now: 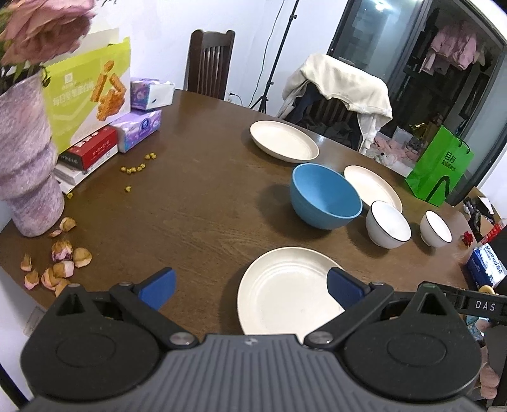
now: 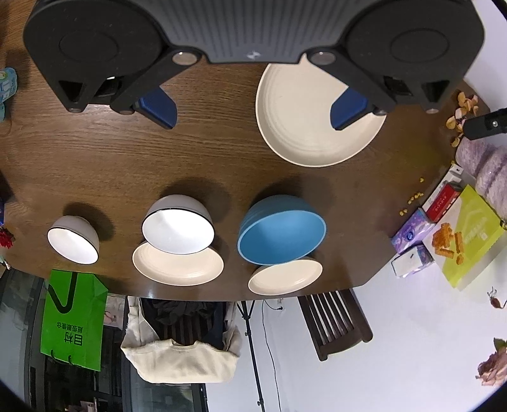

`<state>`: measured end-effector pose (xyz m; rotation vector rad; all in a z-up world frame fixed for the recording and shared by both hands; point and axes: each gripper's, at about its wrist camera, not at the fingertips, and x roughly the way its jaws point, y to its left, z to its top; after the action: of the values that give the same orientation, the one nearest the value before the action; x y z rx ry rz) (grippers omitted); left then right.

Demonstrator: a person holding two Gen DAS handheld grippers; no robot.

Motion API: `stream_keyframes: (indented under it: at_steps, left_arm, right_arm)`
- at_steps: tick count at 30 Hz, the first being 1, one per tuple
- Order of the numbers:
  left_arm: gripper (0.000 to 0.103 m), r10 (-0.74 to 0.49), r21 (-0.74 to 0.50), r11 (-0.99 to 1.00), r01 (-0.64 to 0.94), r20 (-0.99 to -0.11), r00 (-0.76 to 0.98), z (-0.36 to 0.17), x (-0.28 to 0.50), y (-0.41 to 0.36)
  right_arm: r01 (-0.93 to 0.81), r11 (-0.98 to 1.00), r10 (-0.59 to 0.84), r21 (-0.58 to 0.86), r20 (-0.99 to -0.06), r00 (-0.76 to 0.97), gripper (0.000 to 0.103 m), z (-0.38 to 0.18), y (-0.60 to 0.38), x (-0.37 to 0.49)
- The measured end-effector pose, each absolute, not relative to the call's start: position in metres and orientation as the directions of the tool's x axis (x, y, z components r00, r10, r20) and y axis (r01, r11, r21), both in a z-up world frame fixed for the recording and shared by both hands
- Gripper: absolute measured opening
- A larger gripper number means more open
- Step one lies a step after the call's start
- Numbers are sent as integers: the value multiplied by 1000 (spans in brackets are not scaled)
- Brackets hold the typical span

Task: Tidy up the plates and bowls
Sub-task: 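Withdraw both open grippers up and away from the placed plates, then move both open grippers past the blue bowl toward a cream plate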

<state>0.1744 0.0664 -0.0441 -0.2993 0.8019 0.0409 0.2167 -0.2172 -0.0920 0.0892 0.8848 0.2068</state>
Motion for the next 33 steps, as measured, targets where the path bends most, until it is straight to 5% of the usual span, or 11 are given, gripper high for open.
stream_keyframes:
  at_steps: [33]
  left_arm:
    - [103,-69,-182,981,-67,-649,758,29,272,19]
  right_arm:
    - [-234,969,221,82,-716,662,103,-29,-211,316]
